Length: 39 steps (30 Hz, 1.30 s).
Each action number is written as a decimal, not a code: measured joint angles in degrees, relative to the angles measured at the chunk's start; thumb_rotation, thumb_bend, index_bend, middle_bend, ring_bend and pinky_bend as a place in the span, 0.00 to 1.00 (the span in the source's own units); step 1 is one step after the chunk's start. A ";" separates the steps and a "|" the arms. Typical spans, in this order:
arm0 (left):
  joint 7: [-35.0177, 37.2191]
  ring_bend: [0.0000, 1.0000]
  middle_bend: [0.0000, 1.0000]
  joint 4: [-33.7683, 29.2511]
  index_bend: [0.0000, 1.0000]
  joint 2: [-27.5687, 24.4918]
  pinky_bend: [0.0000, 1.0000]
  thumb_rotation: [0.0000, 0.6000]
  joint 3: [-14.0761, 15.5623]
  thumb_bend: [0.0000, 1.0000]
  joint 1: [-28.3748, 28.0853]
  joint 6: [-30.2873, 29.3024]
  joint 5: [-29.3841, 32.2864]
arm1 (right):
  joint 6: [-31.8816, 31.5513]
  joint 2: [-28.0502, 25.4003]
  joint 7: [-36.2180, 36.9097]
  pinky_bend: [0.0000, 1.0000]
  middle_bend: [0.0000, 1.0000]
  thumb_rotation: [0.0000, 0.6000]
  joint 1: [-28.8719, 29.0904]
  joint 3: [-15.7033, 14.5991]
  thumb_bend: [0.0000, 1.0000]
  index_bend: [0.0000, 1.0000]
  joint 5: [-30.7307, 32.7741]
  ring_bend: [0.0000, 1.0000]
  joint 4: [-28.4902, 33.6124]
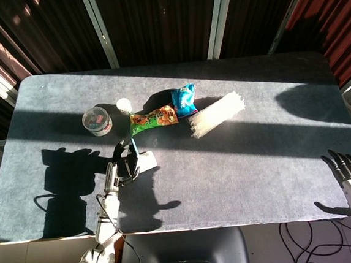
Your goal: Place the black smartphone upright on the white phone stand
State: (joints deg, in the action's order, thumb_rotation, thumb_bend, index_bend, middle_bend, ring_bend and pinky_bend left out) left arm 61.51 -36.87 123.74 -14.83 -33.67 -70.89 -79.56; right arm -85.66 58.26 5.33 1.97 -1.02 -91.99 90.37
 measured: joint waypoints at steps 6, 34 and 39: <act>-1.00 0.00 0.00 -0.92 0.00 -0.43 0.00 1.00 0.47 0.28 0.07 -0.66 -0.58 | -0.19 -0.04 0.11 0.00 0.00 1.00 -0.11 0.01 0.18 0.00 0.00 0.00 0.01; -58.89 0.00 0.00 -33.46 0.00 -37.57 0.00 1.00 14.01 0.34 14.16 -13.06 -5.76 | 1.23 0.38 -1.60 0.00 0.00 1.00 0.45 0.01 0.18 0.00 0.28 0.00 0.57; -76.45 0.00 0.00 -40.49 0.00 -41.86 0.00 1.00 15.12 0.34 18.08 -15.58 -4.60 | 2.40 0.89 -3.26 0.00 0.00 1.00 1.13 0.10 0.18 0.00 0.45 0.00 1.15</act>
State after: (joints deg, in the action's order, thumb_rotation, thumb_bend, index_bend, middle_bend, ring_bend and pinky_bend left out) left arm -14.94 -77.36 81.88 0.29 -15.59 -86.47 -84.16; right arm -83.26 59.15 2.07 3.09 -0.92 -91.54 91.51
